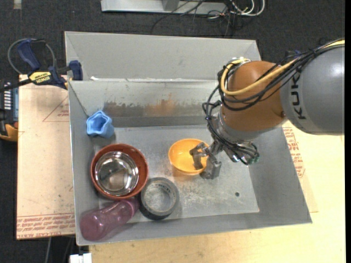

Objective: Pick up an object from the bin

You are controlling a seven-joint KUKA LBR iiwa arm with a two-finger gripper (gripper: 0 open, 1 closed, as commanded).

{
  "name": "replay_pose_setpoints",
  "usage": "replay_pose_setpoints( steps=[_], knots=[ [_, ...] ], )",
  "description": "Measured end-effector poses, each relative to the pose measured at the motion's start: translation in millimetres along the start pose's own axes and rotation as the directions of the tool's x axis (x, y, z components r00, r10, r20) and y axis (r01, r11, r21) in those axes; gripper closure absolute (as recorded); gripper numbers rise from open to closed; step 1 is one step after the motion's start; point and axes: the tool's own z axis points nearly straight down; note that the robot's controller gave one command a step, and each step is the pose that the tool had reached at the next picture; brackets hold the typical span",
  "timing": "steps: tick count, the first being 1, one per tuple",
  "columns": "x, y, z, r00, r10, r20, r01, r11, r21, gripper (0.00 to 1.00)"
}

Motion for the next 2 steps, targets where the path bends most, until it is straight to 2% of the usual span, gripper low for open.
replay_pose_setpoints(
  steps=[1, 2],
  knots=[
    [-15.7, 6.6, -27.8, 1.000, 0.012, 0.004, -0.012, 1.000, 0.000, 1.00],
    [-69.7, -59.9, 40.9, 1.000, 0.027, 0.004, -0.027, 1.000, 0.001, 1.00]
  ],
)
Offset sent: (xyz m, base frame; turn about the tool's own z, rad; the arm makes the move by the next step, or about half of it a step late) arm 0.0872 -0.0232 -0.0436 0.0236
